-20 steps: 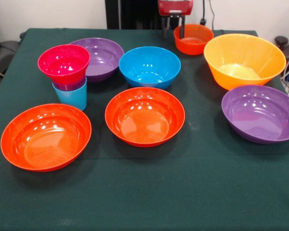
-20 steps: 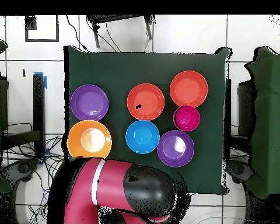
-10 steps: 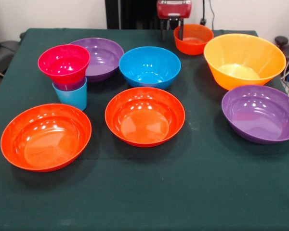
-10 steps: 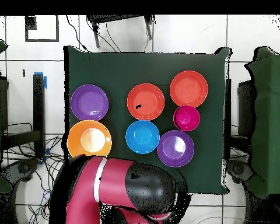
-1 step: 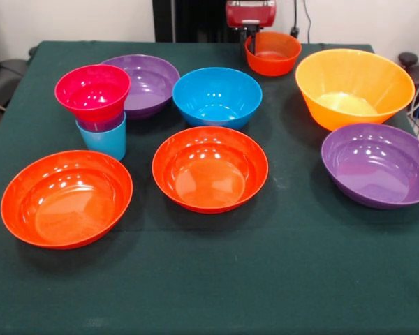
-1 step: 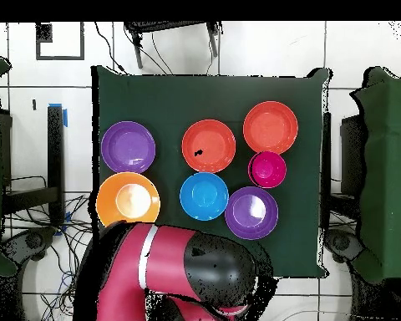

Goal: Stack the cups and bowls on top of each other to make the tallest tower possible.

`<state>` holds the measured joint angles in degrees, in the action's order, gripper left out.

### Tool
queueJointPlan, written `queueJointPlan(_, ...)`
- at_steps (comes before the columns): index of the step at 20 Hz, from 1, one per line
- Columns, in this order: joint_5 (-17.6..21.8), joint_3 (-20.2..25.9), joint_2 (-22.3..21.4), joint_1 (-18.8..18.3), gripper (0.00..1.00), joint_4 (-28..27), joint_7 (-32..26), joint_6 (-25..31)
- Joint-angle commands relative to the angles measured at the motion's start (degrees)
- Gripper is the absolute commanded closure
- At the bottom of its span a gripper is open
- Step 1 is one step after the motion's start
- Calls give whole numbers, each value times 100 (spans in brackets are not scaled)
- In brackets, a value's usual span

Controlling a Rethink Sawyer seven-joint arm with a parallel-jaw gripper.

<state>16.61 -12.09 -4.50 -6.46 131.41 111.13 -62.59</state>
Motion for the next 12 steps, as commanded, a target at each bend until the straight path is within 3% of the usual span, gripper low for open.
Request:
queueJointPlan(1,-84,359,18,-141,100,-850,987,80)
queueJointPlan(7,151,365,-243,-272,100,-678,990,292)
queueJointPlan(12,188,368,-750,-319,100,-347,974,568)
